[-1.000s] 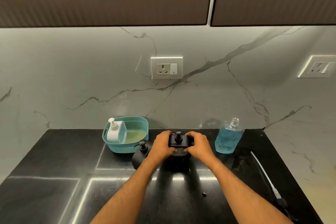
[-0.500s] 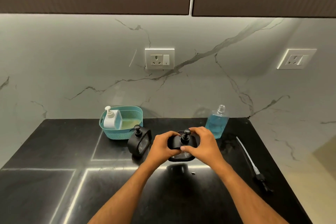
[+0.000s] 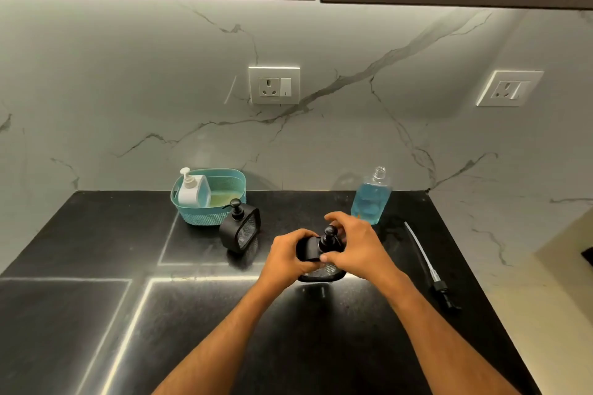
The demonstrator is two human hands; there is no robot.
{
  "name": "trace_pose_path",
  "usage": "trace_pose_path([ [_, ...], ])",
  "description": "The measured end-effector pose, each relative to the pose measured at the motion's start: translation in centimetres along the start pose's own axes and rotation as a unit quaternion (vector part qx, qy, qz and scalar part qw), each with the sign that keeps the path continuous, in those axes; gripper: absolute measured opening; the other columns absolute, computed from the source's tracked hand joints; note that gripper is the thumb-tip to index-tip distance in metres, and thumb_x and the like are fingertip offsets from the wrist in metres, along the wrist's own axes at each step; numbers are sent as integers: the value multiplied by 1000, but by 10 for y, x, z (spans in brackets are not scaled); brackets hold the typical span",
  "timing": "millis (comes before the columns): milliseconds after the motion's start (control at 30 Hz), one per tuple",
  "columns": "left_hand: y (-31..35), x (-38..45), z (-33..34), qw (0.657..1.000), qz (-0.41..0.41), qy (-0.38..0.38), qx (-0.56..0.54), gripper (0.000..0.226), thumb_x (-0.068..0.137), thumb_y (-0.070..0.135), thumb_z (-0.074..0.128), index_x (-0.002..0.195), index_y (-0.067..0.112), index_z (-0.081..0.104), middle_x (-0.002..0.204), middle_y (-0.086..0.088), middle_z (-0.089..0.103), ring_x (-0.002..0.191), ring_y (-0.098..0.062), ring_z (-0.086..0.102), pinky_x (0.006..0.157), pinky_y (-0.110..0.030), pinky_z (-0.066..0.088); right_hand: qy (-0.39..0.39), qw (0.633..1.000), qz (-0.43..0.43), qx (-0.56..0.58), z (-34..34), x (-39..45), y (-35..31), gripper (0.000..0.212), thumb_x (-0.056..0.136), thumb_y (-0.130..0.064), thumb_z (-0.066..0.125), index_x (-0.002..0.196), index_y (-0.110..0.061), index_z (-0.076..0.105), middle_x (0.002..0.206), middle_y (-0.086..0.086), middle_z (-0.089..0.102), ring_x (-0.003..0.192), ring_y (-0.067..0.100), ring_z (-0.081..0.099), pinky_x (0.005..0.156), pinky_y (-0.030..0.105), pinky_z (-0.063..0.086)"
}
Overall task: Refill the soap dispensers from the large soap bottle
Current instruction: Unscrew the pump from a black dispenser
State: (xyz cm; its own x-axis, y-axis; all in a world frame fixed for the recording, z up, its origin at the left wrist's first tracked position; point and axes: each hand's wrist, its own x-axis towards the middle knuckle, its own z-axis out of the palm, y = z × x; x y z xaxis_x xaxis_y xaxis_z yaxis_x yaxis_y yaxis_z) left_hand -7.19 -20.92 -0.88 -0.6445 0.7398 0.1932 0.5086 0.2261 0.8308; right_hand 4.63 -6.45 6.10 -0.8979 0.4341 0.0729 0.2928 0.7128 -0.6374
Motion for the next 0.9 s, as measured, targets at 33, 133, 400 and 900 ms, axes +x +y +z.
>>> trace_pose_path([
  [33,2,0,1,1000,-1,2,1,50,67,30,95,111,22,72,100,13,74,95,-3,69,85,-24,58,26,999,1,-32,-1,0,-2,71,64,-36,93,125,-25,58,106,-9,61,95,8,61,88,25,55],
  [133,8,0,5,1000,2,-4,2,48,68,33,93,110,25,71,99,15,73,95,-3,69,84,-23,58,79,995,-2,-66,0,-3,-8,55,70,-36,91,111,-21,57,100,-5,61,90,11,61,77,17,49],
  [400,11,-6,10,1000,2,-1,7,49,67,32,93,110,25,71,99,16,73,95,-2,69,84,-22,56,51,996,21,-74,-6,-10,-8,89,69,-36,88,145,-25,43,123,-2,53,109,16,58,92,28,52],
  [900,19,-12,22,1000,3,-2,19,50,67,33,94,110,26,71,100,18,72,96,1,67,83,-15,54,18,996,64,-62,-11,-16,-10,40,67,-19,81,103,-20,64,94,-2,67,92,18,68,78,30,61],
])
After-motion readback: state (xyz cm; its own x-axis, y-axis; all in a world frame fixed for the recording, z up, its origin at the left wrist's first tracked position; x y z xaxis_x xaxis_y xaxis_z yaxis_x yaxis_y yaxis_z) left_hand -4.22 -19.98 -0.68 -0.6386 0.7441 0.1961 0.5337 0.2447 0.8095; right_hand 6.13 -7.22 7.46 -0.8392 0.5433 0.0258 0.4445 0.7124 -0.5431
